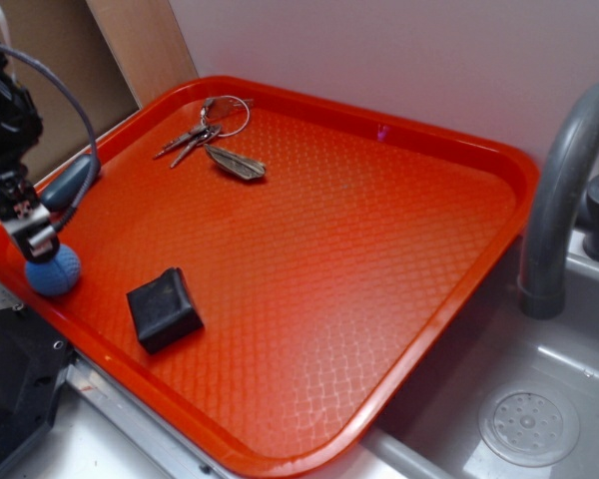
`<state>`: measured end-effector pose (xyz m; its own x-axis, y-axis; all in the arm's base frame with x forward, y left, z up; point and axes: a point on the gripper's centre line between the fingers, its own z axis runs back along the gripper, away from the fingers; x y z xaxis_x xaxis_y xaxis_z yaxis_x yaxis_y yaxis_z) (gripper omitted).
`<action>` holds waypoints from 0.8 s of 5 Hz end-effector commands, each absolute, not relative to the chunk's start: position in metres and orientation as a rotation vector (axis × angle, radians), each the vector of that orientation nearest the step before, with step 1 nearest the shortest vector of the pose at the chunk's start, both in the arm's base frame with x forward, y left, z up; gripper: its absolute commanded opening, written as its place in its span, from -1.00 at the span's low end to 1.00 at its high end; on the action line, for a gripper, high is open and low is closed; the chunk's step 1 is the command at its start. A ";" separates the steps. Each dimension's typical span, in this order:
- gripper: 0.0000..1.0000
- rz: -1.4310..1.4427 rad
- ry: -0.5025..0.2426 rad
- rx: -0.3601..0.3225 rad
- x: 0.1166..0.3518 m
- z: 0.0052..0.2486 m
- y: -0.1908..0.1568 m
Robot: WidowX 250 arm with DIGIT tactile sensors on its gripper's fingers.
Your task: Grab the blue ball.
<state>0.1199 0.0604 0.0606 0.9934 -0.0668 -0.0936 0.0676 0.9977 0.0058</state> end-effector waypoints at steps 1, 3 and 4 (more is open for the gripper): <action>1.00 -0.100 0.010 -0.109 0.120 0.041 0.030; -1.00 -0.108 0.099 0.036 0.120 0.026 0.030; -1.00 -0.116 0.137 0.059 0.119 0.023 0.031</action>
